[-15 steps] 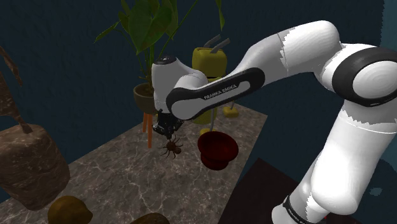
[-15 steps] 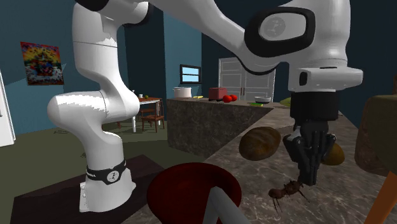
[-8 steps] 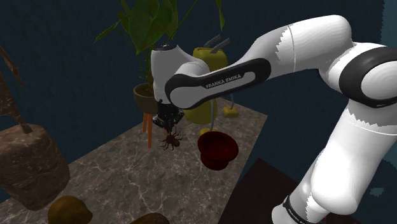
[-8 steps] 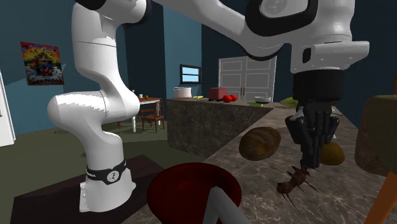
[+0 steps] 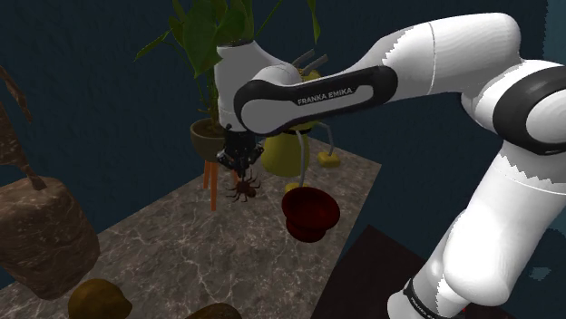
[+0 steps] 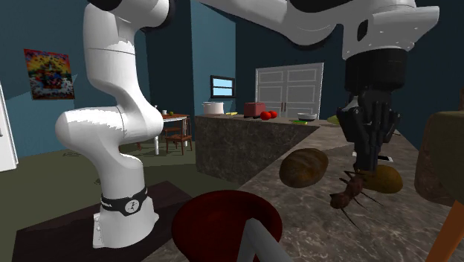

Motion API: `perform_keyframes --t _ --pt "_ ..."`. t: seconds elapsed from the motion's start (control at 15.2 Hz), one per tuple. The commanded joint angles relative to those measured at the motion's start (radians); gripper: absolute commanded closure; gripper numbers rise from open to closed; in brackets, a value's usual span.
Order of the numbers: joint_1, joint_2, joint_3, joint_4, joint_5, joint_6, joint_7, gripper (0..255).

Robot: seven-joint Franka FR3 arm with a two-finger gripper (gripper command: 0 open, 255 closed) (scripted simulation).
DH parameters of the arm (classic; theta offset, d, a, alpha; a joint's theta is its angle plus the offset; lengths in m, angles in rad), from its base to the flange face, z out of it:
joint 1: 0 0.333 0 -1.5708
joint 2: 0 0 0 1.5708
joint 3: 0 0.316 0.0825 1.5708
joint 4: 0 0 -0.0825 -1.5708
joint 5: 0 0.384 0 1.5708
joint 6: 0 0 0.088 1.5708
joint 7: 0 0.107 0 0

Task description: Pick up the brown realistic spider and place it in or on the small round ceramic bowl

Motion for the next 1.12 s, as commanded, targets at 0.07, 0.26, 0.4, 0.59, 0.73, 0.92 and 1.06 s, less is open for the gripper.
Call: perform_keyframes --t 0.07,0.26,0.4,0.59,0.73,0.92,1.06 --pt "0.000 -0.010 0.001 0.027 0.007 -0.036 -0.009 255" --pt "-0.024 -0.090 -0.013 -0.053 0.042 -0.021 -0.054 255" --pt "-0.042 -0.166 -0.032 -0.130 0.074 -0.008 -0.102 255" --pt "-0.060 -0.275 -0.069 -0.234 0.114 0.002 -0.174 255" --pt "-0.068 -0.345 -0.097 -0.297 0.134 0.004 -0.221 255" --pt "-0.078 -0.445 -0.143 -0.383 0.154 -0.001 -0.291 255" --pt "-0.084 -0.508 -0.176 -0.434 0.161 -0.009 -0.337 255"
